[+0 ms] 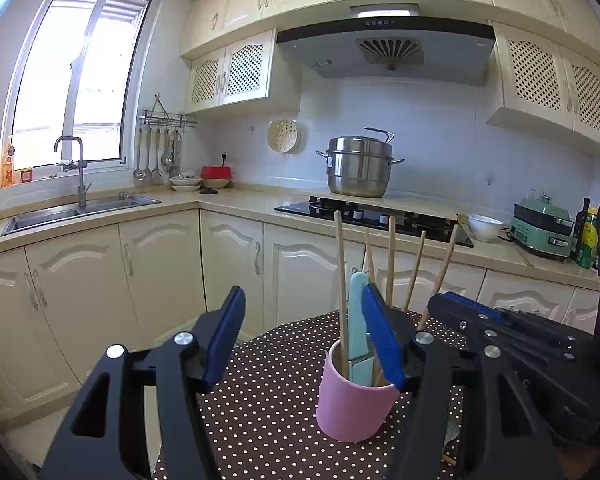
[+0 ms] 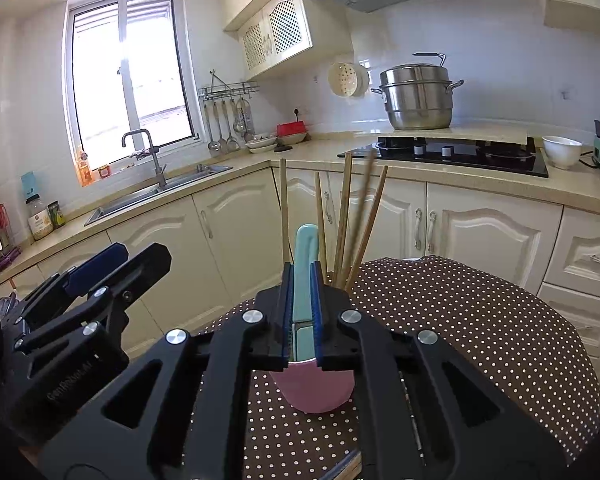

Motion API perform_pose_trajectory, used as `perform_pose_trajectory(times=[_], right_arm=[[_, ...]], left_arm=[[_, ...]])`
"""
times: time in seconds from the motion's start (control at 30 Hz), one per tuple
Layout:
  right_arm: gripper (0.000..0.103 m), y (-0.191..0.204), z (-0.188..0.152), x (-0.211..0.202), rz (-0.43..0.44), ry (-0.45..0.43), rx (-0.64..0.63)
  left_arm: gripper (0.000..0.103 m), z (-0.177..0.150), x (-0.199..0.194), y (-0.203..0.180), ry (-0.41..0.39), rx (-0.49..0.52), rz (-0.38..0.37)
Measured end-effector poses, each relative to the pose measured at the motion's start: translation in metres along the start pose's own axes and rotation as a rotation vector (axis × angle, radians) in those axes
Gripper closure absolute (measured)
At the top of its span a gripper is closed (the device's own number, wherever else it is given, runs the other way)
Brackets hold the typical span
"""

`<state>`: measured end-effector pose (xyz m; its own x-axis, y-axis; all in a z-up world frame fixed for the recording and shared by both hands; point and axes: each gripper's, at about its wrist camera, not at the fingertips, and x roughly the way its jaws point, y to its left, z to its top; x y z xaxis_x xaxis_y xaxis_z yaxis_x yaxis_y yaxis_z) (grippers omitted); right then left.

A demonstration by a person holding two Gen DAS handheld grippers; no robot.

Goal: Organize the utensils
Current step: 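Lower both tools back to the remaining chopsticks and spoon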

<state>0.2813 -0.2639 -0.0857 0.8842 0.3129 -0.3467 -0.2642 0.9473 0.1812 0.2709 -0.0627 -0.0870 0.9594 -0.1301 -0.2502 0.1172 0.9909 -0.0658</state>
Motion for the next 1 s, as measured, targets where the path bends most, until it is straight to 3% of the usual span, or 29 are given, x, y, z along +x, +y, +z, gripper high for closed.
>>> perform_pose_trajectory(times=[0.03,0.2,0.4,0.5,0.63,1.0], right_arm=[[0.079,0.000,0.000,-0.003,-0.001,-0.004,0.001],[0.058,0.000,0.002,-0.018,-0.013,-0.022,0.000],[0.057,-0.008,-0.001,-0.043,-0.037,-0.010,-0.011],[0.055,-0.019,-0.006,-0.053,-0.058,0.021,-0.006],[0.050,-0.034,-0.016,-0.061,-0.089,0.098,-0.001],[0.049,-0.067,-0.093,-0.035,-0.116,0.520,-0.037]], left_arm=[[0.039,0.000,-0.003,0.000,-0.002,0.000,-0.002],[0.037,0.001,-0.017,-0.005,-0.001,0.005,-0.007],[0.035,-0.002,-0.028,-0.011,0.068,-0.004,-0.056],[0.035,-0.011,-0.027,-0.021,0.160,-0.006,-0.134],[0.035,-0.029,-0.015,-0.032,0.307,0.000,-0.173],[0.035,-0.093,0.033,-0.050,0.730,-0.018,-0.286]])
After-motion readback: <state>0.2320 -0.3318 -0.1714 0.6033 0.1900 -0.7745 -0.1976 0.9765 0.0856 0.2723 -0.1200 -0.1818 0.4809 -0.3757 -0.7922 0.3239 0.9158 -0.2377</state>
